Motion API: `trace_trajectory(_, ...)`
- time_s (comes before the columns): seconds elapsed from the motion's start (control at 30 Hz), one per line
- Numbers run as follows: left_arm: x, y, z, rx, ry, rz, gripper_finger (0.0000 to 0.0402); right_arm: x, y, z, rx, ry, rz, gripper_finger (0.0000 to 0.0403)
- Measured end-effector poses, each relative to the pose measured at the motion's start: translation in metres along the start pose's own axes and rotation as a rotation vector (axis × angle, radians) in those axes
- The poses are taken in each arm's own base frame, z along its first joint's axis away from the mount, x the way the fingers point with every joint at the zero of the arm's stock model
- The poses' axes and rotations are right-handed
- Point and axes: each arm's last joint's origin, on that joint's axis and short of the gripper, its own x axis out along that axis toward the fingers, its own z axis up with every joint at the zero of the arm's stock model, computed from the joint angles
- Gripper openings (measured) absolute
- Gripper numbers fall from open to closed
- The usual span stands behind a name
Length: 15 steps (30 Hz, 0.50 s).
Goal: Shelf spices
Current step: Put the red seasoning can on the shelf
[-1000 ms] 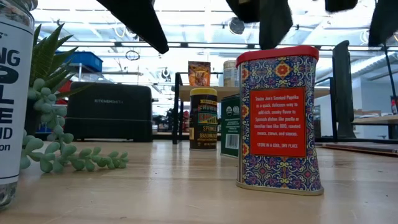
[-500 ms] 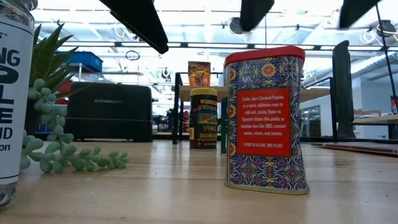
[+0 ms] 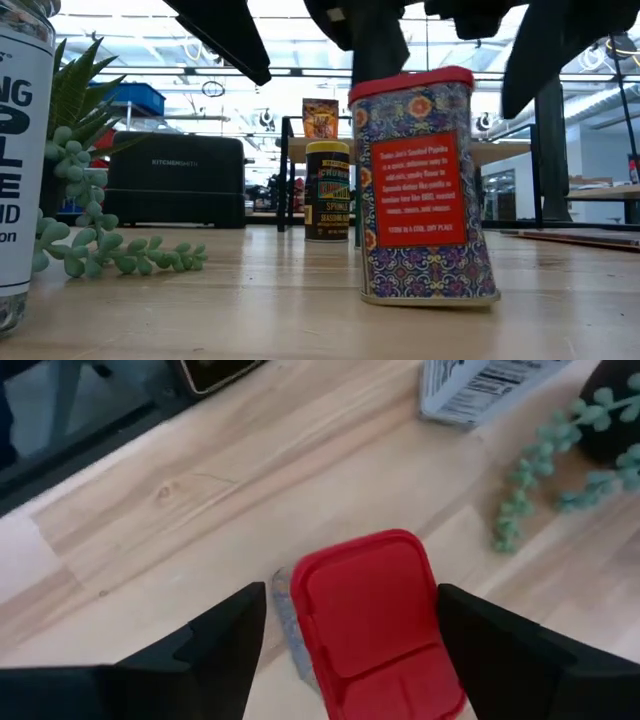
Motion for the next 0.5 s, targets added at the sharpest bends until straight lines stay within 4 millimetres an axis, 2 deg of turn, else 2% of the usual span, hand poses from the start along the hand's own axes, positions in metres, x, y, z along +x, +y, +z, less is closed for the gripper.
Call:
trace_trajectory(0.17,0.0001,0.0002,0.0001,-0.001,0.0,0.001,0.0247,0.0093,0.0015,-0.0041,-0.004,0.019,0.028,0.0274)
trace_trajectory(0.33,0.0001,0.0001,0.0003,-0.001,-0.002,-0.001,0.0247,0.0034,0.0017,-0.0034,-0.002,0.021,0.022,0.0259)
trace_trajectory(0.5,0.0001,0.0,0.0003,-0.001,-0.002,-0.001,0.0247,0.002,0.0005,-0.0044,-0.002,0.057,-0.042,0.0263)
